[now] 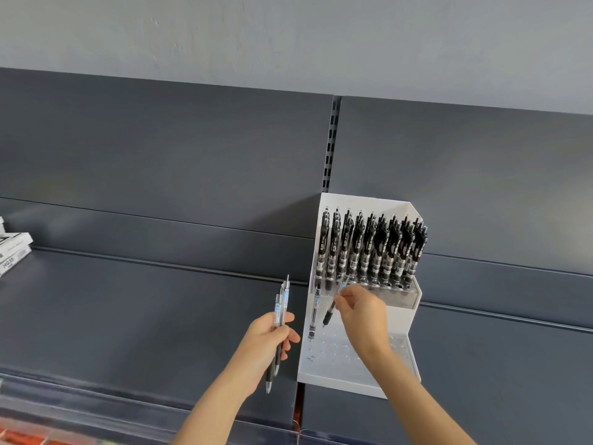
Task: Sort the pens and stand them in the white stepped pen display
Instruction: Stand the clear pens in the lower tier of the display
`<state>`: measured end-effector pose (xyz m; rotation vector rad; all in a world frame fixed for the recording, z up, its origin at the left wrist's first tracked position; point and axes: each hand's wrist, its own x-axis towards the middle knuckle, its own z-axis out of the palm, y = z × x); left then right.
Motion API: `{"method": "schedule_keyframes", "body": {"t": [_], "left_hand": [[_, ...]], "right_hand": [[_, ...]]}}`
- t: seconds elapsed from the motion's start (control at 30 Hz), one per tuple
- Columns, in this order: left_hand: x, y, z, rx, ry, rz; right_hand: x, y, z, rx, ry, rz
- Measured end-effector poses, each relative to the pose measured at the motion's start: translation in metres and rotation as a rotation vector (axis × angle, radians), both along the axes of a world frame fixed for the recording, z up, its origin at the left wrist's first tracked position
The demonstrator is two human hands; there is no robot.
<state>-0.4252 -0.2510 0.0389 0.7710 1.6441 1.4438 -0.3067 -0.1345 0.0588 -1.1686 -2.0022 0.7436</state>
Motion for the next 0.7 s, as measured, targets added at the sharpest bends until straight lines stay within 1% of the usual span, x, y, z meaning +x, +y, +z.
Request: {"method": "schedule_keyframes", "body": {"t": [0.17,0.3,0.47,0.6,0.7], "left_hand": [[-0.001,-0.003,-0.001,-0.003,0.047,0.000],[-0.002,-0.004,-0.001,0.006,0.040,0.005],[-0.001,-0.002,-0.002,0.054,-0.011,0.036],[-0.001,-0.003,0.000,0.090,-0.068,0.038],[0.001,-0.002,0.003,0.103,-0.093,0.027]], "right_hand": [[-0.011,0.000,-0.015,0.027,-0.265,0.043],[-0.014,-0.001,-0.017,0.030,-0.334,0.019],[-0.014,-0.003,-0.018,0.023,-0.321,0.008],[-0.007,-0.002,-0.016,-0.075,-0.222,0.021],[0.003,-0.005,-0.011,-0.043,-0.165,0.015]]}}
